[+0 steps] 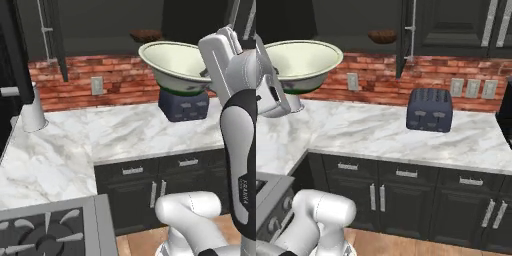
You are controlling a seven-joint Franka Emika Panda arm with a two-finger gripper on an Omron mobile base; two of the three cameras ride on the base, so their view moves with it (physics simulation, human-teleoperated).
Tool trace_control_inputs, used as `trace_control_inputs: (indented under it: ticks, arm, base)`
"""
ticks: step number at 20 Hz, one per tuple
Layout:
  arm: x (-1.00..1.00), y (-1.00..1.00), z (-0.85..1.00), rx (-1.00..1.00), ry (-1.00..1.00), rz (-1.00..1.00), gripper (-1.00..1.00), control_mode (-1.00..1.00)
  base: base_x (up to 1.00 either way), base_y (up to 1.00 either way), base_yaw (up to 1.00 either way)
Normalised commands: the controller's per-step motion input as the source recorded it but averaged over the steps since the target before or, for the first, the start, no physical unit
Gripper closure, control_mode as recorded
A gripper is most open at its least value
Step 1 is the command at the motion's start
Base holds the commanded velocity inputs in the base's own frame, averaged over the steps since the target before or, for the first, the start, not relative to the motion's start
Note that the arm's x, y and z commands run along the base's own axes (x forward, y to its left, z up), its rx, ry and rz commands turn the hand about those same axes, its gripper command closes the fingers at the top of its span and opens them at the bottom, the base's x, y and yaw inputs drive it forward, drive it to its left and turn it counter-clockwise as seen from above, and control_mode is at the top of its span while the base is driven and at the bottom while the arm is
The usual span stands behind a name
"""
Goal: Take the smaller bowl and place it next to the appetizer plate on the dining counter , and place the larger bowl next to the plate with cooked food.
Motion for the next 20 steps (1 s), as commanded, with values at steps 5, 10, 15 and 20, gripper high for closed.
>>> trace_control_inputs:
  ticks: [5,10,15,20]
  arm:
    - [0.0,0.0,0.0,0.0,0.0,0.0,1.0,1.0]
    - [0.0,0.0,0.0,0.0,0.0,0.0,1.0,1.0]
    - [0.0,0.0,0.0,0.0,0.0,0.0,1.0,1.0]
    - [0.0,0.0,0.0,0.0,0.0,0.0,1.0,1.0]
  base:
    - [-0.93,-0.64,-0.37]
    - [-0.61,-0.68,-0.49]
    - [-0.36,-0.46,-0.64]
    - [-0.17,-0.44,-0.68]
